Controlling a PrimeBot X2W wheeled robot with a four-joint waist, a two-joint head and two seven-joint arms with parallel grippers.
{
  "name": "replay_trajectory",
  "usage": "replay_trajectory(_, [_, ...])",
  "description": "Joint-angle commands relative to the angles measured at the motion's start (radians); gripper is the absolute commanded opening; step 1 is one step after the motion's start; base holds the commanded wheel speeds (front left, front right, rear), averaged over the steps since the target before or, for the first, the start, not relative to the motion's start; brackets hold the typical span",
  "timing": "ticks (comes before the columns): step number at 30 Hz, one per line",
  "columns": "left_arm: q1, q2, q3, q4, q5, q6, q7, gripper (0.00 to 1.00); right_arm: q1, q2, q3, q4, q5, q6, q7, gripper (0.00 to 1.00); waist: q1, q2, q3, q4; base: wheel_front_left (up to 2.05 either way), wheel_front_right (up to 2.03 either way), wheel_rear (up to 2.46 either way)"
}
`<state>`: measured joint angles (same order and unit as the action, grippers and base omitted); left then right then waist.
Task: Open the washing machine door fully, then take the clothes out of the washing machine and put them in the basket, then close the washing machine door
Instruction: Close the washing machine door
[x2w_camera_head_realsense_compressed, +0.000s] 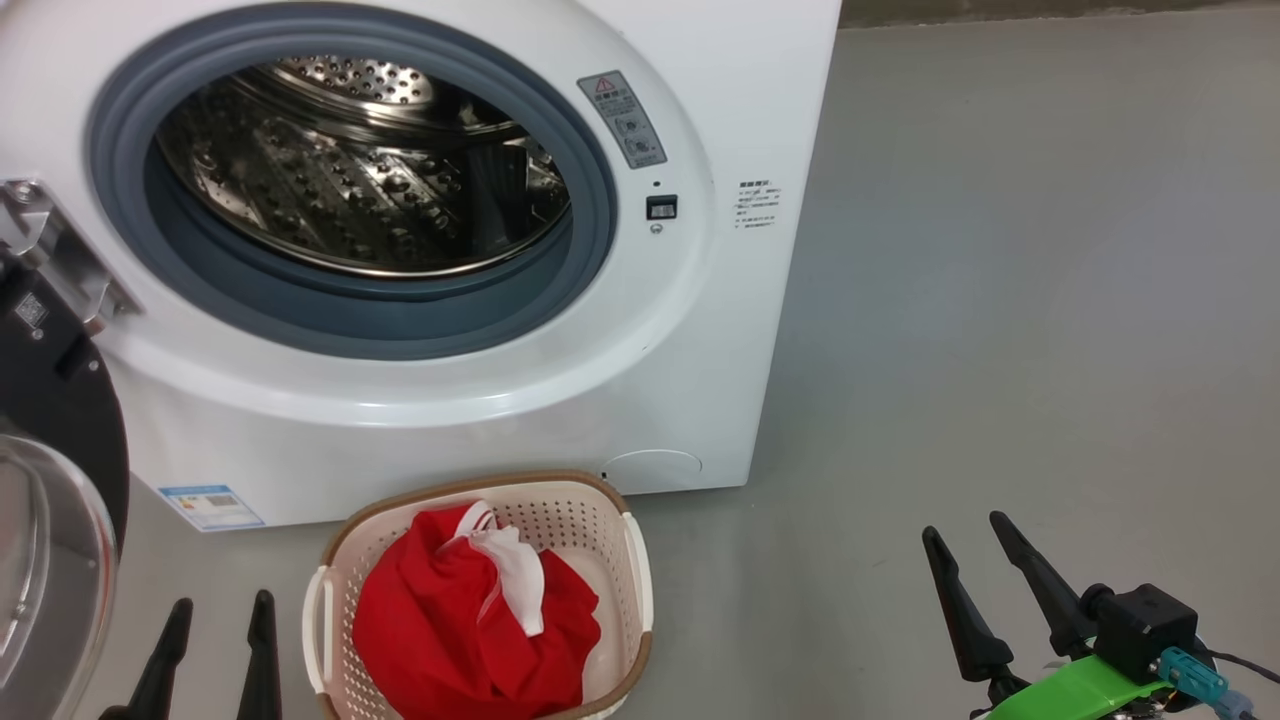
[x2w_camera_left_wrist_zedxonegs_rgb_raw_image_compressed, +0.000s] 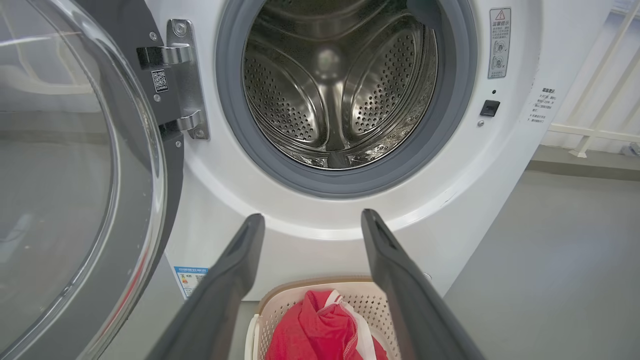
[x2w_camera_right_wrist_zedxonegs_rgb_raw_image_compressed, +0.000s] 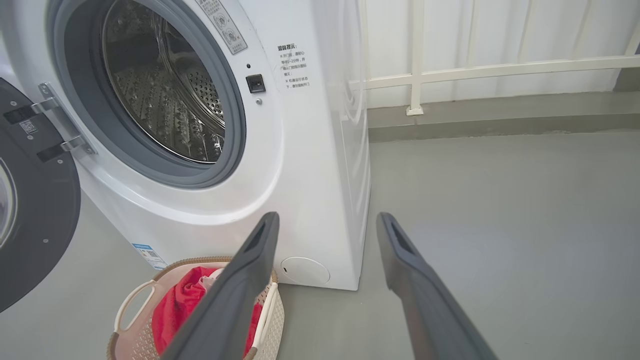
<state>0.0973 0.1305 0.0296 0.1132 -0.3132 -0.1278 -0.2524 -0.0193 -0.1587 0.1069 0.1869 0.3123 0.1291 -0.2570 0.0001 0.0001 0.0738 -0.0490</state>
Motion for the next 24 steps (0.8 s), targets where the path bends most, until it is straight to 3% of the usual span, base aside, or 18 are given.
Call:
replay_trajectory(1, [-0.039,0.014,0.039,-0.014,-0.012,-0.003,-0.009,1.00,-0.012,-0.007,0.019,-0.023,0.002,0.002,-0.005,1.00,-0.0001,-0.0001,0.001,0.007,0.00,0.00,0.00])
replay_trajectory(10, [-0.041,-0.012,0.053,0.004,-0.017,-0.003,-0.009,1.00,-0.016,-0.020,0.035,-0.012,0.004,0.002,-0.005,1.00,-0.0001,-0.0001,-0.009,0.095,0.00,0.00,0.00])
replay_trajectory(24, [-0.017,-0.060,0.066,0.021,-0.015,-0.003,-0.009,1.00,-0.056,-0.041,0.098,0.022,0.023,0.002,-0.005,1.00,-0.0001,-0.0001,-0.034,0.322,0.00,0.00,0.00])
